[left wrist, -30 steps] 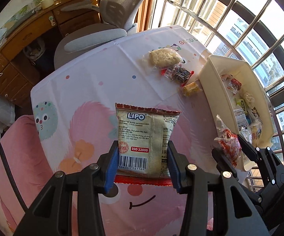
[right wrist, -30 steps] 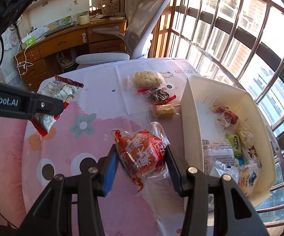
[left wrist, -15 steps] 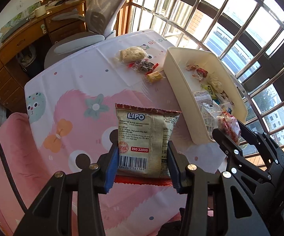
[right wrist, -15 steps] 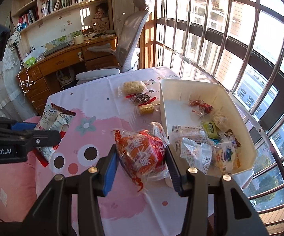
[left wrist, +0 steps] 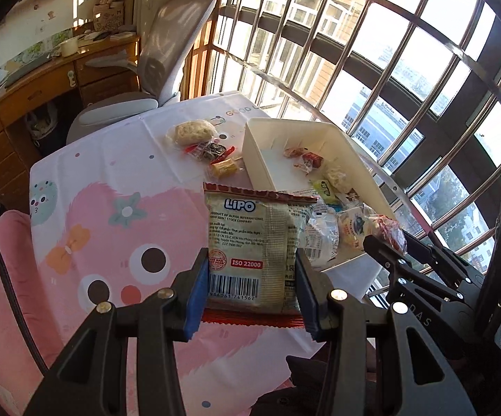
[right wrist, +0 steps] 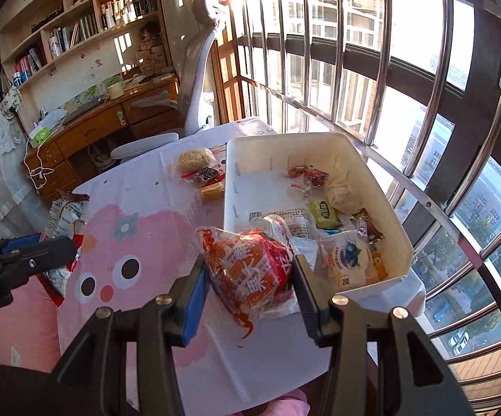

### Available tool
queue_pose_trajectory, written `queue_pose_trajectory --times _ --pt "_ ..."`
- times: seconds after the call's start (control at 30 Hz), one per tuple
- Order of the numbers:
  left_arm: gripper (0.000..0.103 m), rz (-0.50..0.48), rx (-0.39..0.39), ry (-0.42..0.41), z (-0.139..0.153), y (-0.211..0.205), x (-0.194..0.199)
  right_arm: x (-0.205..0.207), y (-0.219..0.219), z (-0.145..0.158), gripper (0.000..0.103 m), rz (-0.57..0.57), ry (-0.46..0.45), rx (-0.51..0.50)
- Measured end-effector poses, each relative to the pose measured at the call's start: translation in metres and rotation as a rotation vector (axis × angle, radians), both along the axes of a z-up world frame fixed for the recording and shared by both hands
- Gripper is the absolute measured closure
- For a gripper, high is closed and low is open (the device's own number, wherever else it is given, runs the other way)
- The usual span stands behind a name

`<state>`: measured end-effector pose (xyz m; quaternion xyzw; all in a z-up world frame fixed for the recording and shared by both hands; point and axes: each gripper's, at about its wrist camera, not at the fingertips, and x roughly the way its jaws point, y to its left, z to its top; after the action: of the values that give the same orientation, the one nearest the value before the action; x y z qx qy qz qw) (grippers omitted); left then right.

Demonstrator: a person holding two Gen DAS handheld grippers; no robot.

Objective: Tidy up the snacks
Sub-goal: 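Carry the LIPO packet and red-wrapped snack over the white tray with both tools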

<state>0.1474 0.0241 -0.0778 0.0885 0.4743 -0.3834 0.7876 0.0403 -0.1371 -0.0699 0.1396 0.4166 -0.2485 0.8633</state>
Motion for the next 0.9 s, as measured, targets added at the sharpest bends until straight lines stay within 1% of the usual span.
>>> queue_pose_trajectory --times 0.2,0.37,0.67,0.9 --pt "0.059 -0.004 -0.002 -0.001 0.000 -0.046 -0.023 -0.020 -0.044 0.001 0.055 0.013 -0.006 0.022" --pt "0.059 -0.002 -0.009 -0.001 0.000 -0.086 -0.038 -0.029 -0.080 0.001 0.055 0.055 0.002 0.039" --pt "0.059 0.056 -0.022 0.018 -0.013 -0.148 -0.052 -0.034 -0.135 0.000 0.055 0.189 0.006 0.042" --pt "0.059 0.109 -0.036 0.008 -0.016 -0.183 -0.051 -0.023 -0.169 0.000 0.054 0.295 -0.009 0.034"
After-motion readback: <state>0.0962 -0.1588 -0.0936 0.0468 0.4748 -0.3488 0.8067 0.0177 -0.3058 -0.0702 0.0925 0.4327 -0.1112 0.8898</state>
